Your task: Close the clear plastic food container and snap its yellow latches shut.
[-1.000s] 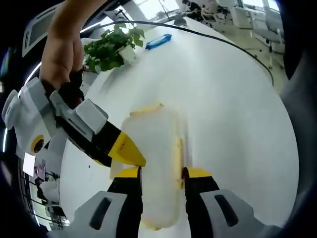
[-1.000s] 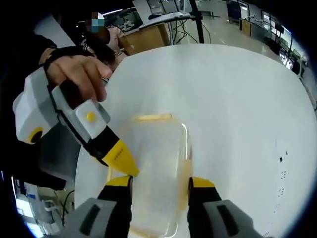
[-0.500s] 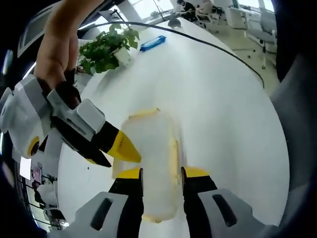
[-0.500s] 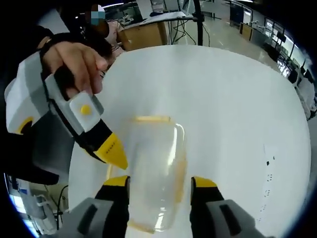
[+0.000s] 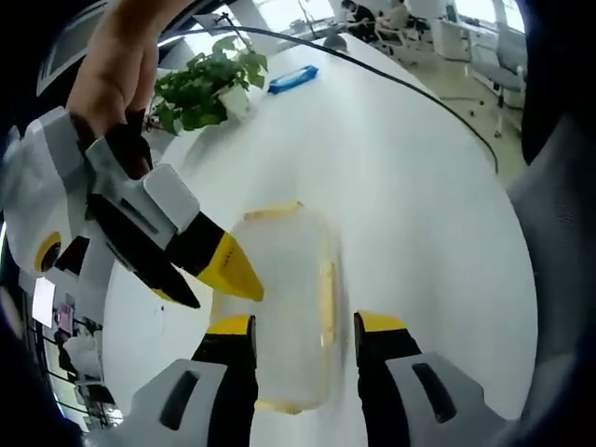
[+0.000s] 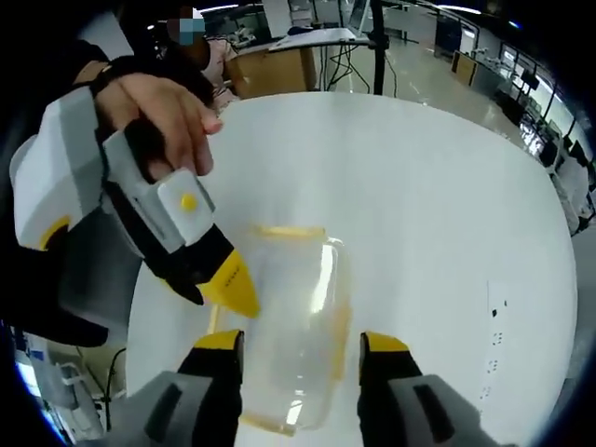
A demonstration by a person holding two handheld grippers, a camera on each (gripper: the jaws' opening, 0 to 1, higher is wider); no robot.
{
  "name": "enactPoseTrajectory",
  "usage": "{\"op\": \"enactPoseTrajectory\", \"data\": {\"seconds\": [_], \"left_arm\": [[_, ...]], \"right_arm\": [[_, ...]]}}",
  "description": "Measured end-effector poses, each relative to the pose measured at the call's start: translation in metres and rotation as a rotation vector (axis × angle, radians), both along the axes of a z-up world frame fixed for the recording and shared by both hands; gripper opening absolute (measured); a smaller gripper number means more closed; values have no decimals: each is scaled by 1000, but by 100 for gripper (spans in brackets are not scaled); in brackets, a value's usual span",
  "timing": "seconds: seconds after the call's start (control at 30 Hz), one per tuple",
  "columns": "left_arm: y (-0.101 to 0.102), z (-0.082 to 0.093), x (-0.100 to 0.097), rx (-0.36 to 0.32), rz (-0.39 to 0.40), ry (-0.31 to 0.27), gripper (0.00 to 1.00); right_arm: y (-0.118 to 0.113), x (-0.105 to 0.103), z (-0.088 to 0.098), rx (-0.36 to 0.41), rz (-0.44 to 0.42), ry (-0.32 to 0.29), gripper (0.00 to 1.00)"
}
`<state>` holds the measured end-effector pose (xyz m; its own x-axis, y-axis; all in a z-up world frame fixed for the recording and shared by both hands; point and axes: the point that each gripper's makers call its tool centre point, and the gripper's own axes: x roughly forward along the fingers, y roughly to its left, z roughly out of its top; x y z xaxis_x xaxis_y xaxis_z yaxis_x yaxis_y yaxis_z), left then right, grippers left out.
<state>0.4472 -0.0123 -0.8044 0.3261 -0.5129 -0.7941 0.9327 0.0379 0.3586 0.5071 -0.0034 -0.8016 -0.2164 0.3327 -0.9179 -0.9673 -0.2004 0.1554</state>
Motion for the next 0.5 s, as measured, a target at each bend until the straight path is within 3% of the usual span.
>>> {"op": "enactPoseTrajectory", "data": {"seconds": [0.33, 0.5], "left_arm": [[7, -2, 4, 7, 20, 35, 48], [9, 4, 4, 1, 18, 79, 44]], "right_arm": [[3, -4, 6, 26, -8, -53, 47], [6, -4, 13, 69, -29, -90, 47]]}}
